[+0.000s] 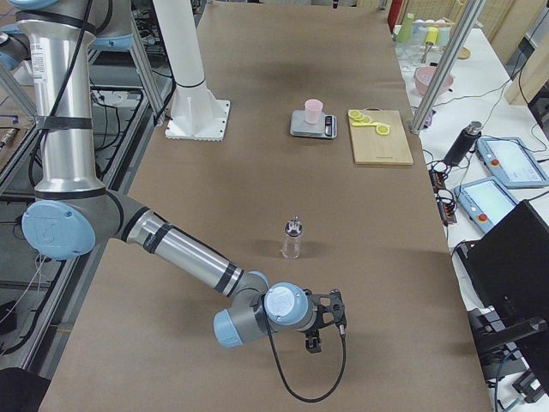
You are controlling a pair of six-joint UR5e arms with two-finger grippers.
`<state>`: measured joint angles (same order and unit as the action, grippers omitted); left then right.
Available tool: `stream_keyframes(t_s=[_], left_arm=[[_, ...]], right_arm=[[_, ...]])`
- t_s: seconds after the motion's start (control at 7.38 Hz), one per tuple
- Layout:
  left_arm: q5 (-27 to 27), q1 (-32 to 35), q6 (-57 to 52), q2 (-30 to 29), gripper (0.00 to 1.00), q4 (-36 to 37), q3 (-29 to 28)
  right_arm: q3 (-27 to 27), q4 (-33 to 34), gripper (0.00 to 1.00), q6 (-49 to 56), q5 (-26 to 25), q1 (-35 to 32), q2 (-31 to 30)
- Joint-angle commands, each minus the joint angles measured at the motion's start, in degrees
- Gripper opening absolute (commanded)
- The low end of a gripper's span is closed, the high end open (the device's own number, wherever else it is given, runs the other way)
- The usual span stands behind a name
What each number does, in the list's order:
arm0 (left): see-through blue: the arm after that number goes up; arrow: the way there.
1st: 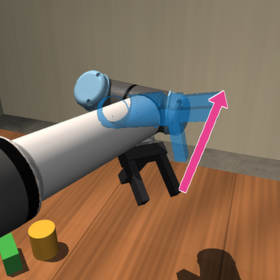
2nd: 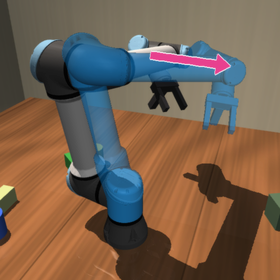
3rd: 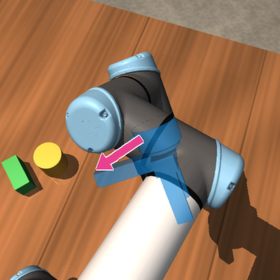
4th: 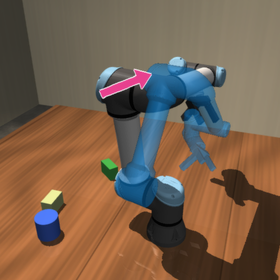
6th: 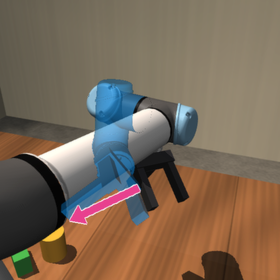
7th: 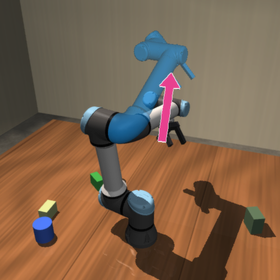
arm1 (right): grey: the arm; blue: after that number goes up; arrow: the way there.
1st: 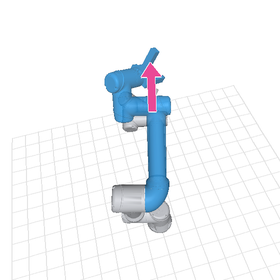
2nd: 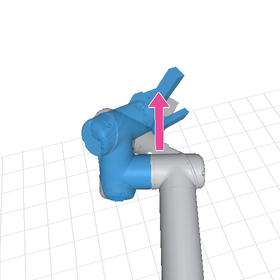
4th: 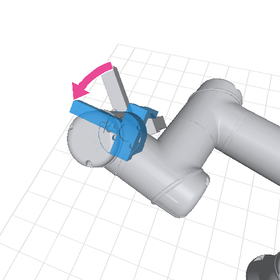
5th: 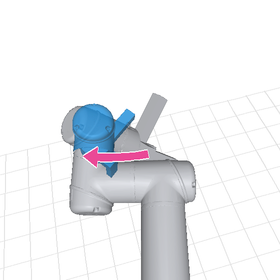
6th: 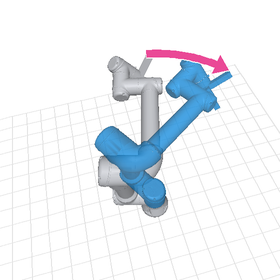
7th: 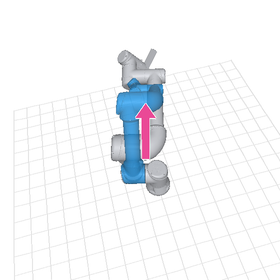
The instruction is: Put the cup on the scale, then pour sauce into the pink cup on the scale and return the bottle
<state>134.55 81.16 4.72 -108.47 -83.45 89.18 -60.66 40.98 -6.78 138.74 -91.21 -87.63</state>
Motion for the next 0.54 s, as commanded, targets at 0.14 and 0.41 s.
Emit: stream_keyframes(t_s=[0.14,0.41], left_arm=[[-3.40,4.07,-8.64,0.37,0.98,0.21,-1.89],[-3.24,7.32,-14.53,1.24,0.98,-0.31,-7.32]], right_arm=[[-0.34,29.76,1.00,16.73,-2.93,-0.89,10.78],[-4.35,44.64,1.00,30.63,-7.68,-2.91,12.49]])
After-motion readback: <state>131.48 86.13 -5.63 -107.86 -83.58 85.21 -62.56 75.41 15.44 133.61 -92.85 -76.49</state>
